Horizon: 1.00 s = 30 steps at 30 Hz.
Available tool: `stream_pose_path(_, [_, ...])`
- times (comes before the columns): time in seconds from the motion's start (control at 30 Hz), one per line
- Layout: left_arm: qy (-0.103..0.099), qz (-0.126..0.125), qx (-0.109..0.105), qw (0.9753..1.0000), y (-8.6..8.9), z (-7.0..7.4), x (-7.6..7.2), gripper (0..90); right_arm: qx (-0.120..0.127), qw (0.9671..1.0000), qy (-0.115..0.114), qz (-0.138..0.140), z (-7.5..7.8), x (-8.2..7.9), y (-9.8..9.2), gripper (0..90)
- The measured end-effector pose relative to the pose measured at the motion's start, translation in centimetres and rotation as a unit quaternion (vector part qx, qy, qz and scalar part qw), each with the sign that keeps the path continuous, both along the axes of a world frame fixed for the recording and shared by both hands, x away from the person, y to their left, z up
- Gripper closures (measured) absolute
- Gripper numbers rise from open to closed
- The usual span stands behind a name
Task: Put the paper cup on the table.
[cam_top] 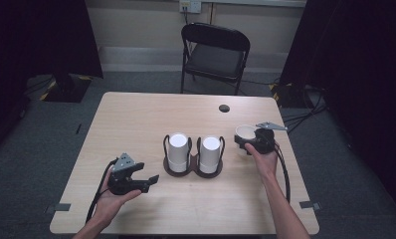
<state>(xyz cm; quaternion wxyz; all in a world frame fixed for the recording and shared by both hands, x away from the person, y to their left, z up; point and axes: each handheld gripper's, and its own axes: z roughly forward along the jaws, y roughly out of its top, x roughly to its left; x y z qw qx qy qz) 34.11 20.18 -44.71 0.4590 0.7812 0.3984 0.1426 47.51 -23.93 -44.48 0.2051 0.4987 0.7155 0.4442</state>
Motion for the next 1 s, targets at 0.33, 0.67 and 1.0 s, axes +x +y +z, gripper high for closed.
stream_pose_path(0.33, [0.0,-0.001,-0.001,1.0,0.0,0.0,0.0,24.5,-0.01,0.9998,0.016,-0.007,-1.3,0.4,0.0,22.4])
stream_pose_path(0.67, [-0.001,0.0,-0.009,1.0,0.3,0.0,0.0,24.8,-0.028,0.9995,0.015,-0.006,-1.6,0.2,0.4,22.5])
stream_pose_path(1.0, [-0.004,0.004,-0.011,0.9999,0.4,0.1,0.0,25.1,-0.034,0.9992,0.022,-0.005,-2.1,-0.1,0.3,20.9])
